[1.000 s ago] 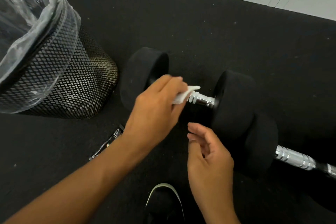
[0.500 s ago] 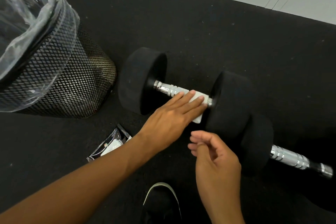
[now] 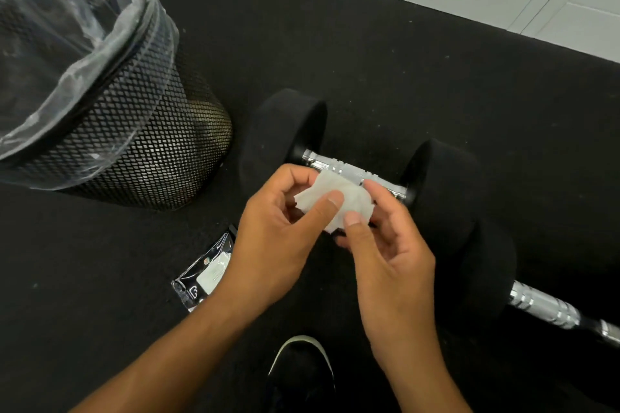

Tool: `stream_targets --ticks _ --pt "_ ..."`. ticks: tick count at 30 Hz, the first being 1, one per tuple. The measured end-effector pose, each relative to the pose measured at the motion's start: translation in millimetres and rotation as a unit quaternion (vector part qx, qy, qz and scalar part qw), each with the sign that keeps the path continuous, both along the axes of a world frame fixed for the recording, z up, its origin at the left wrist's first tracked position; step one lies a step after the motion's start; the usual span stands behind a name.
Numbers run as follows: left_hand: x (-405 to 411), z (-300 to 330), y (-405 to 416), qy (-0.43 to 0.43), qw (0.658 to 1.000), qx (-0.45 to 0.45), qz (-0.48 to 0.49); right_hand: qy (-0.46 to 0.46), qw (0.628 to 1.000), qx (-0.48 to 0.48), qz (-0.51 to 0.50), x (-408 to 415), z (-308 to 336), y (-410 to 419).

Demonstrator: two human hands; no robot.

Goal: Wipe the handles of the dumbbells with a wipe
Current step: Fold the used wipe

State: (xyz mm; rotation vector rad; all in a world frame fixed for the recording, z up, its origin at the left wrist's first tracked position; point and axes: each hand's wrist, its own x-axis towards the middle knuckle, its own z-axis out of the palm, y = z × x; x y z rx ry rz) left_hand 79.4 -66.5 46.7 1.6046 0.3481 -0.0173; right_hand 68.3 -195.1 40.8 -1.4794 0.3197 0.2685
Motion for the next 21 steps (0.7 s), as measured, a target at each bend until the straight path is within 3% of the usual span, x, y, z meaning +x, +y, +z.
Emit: stream_targets --ticks 5,10,21 --pt "1.2 12.2 13.2 -0.029 0.998 -0.024 0.042 -0.064 0.997 -0.030 0.039 21.1 15.0 18.8" --pt "10.7 46.4 32.6 -0.087 0.989 -0.013 0.117 -0.100 0.993 0.009 0.067 44.2 51.4 52.0" --pt "29.8 110.0 107.6 -0.216 0.930 -0.040 0.295 -0.227 0.956 0.006 0.187 87.1 127.5 149.5"
